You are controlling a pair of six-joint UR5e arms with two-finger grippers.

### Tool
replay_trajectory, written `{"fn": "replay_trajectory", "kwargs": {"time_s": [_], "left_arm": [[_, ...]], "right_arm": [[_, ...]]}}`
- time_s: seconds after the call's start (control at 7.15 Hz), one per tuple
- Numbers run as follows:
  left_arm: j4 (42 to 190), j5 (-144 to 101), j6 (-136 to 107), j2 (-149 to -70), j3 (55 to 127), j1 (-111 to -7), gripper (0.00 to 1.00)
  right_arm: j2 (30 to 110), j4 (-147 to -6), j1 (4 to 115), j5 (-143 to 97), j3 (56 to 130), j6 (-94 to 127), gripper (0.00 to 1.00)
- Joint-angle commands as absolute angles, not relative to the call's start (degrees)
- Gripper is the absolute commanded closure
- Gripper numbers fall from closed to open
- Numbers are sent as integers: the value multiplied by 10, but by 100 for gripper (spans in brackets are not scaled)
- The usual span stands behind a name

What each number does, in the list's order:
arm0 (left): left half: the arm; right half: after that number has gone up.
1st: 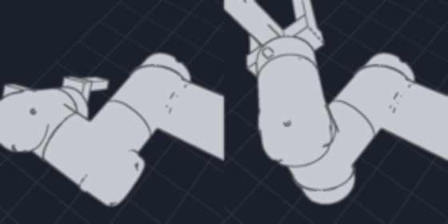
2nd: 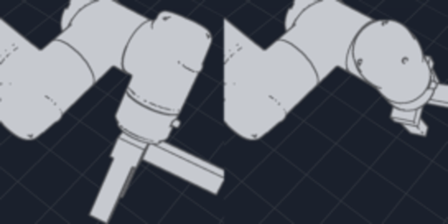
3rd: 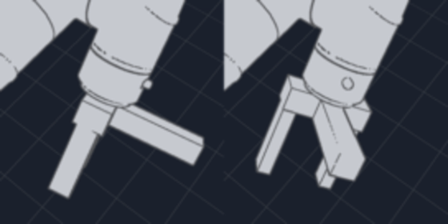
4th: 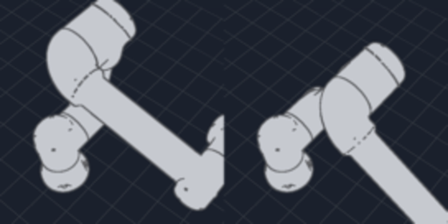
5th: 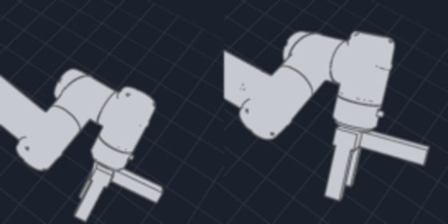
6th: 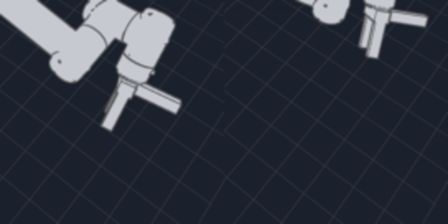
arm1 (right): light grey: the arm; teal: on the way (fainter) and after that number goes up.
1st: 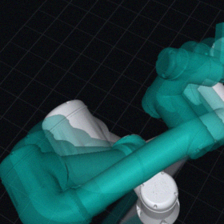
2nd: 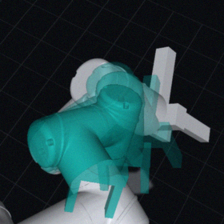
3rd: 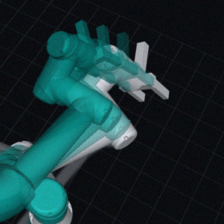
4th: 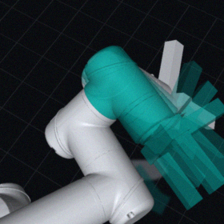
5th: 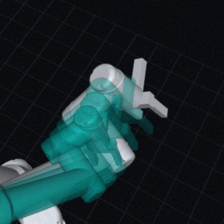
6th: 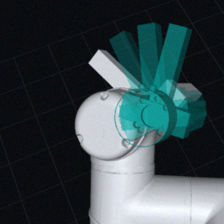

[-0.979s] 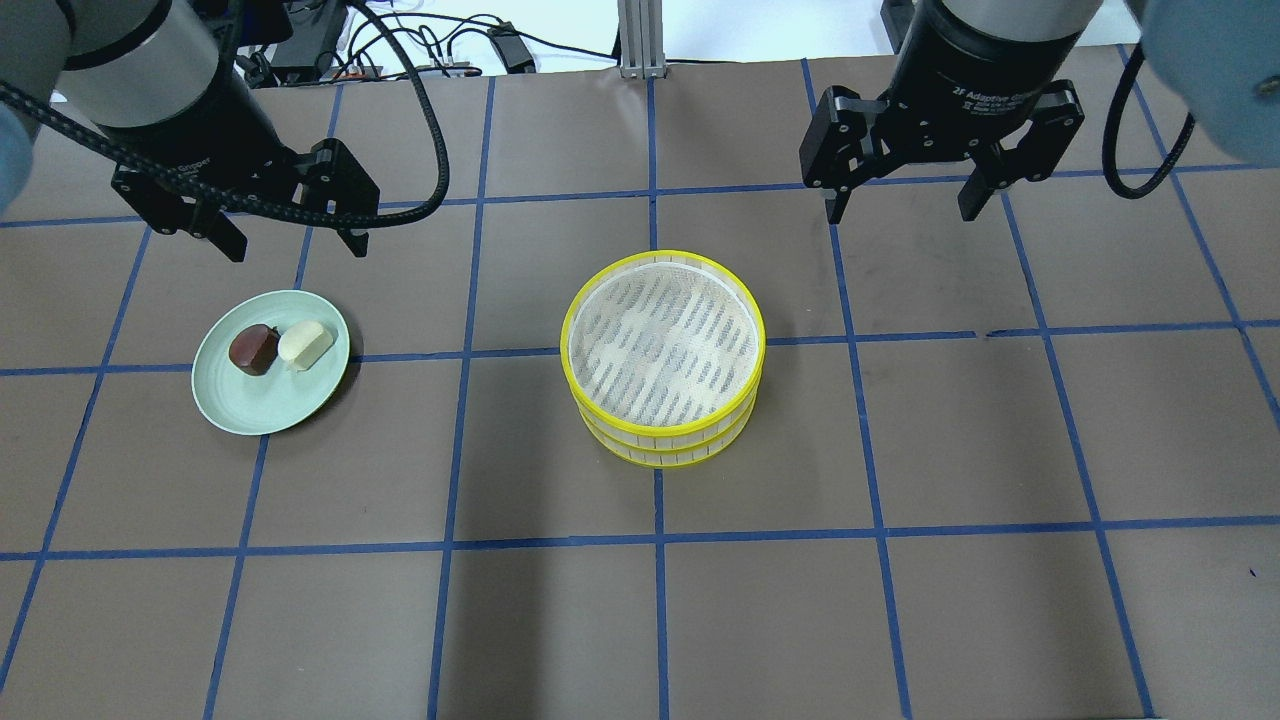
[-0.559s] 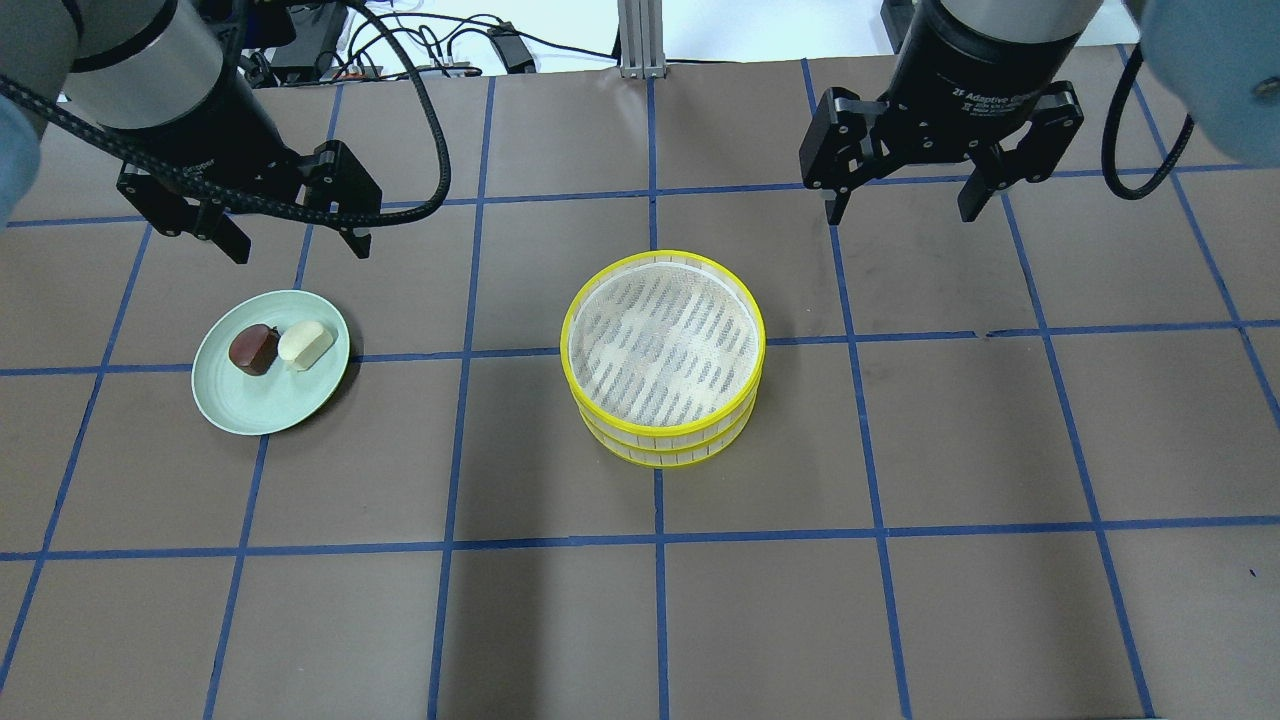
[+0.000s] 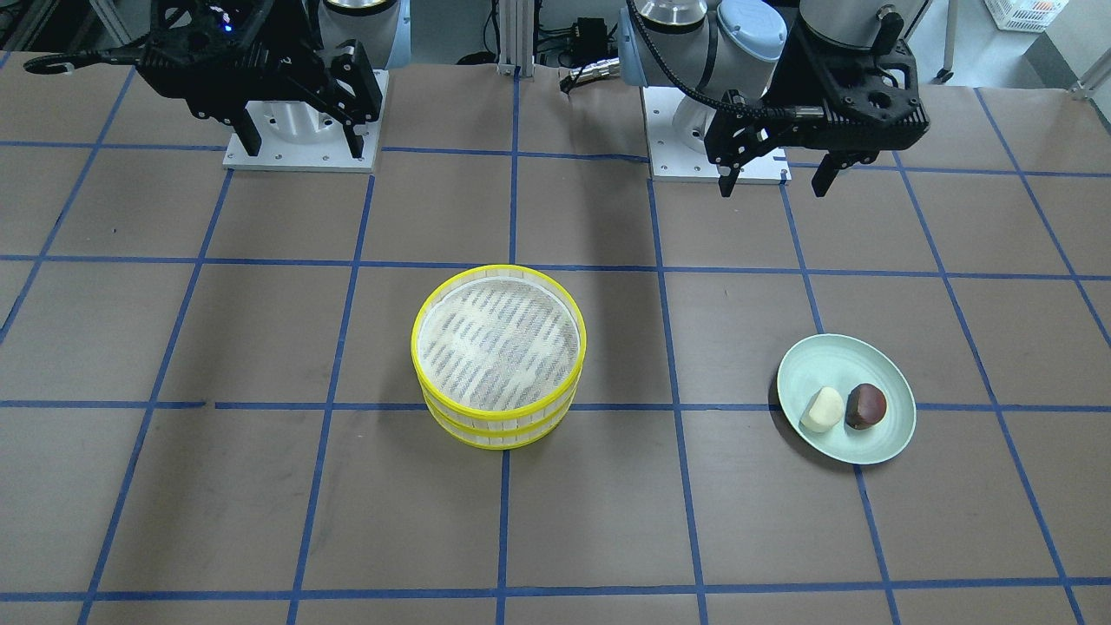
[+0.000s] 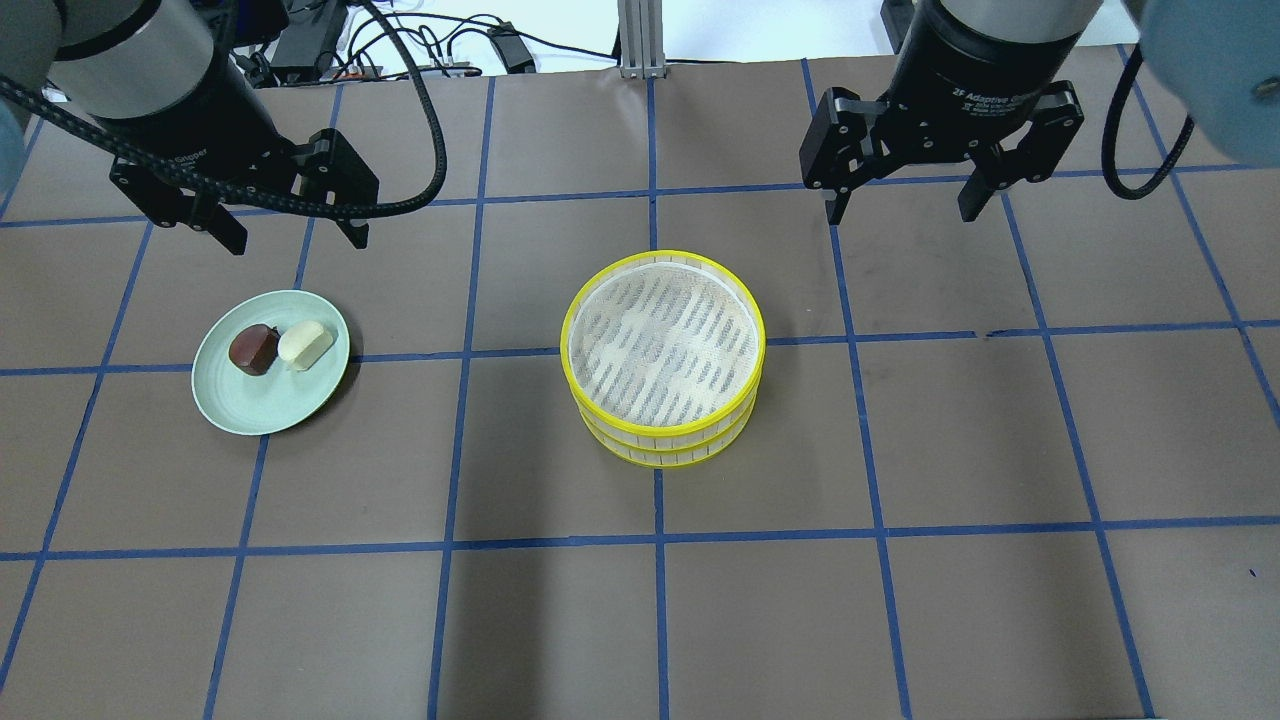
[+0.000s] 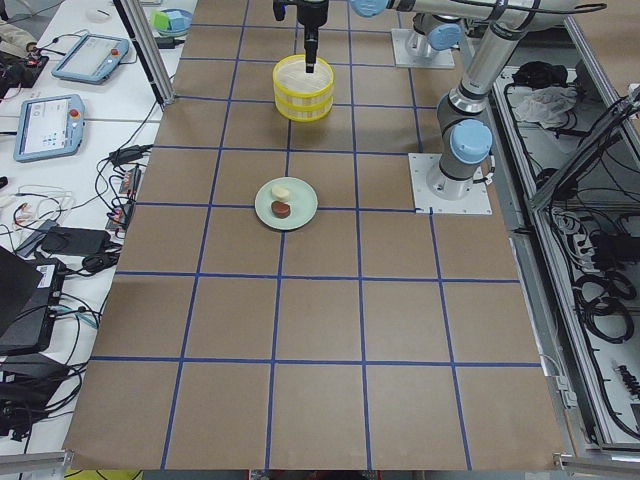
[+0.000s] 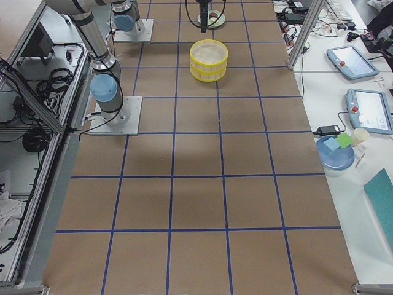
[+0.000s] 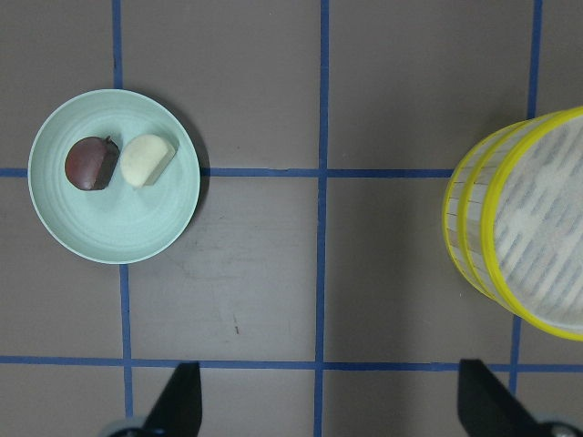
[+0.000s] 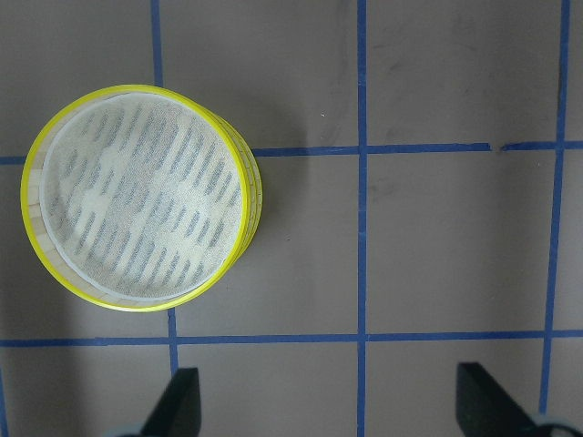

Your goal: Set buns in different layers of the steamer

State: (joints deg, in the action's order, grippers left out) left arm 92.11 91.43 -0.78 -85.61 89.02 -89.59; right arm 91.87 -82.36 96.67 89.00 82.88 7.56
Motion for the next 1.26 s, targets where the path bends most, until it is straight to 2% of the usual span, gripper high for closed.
{"fn": "replay_trajectory", "kwargs": {"time_s": [0.0, 1.12], "left_arm": [[919, 914, -8, -856, 888, -896, 0], [918, 926, -7, -861, 897, -891, 0]], "right_arm": [[918, -824, 967, 889, 829, 76, 0], [919, -825, 967, 890, 832, 75, 0]]}}
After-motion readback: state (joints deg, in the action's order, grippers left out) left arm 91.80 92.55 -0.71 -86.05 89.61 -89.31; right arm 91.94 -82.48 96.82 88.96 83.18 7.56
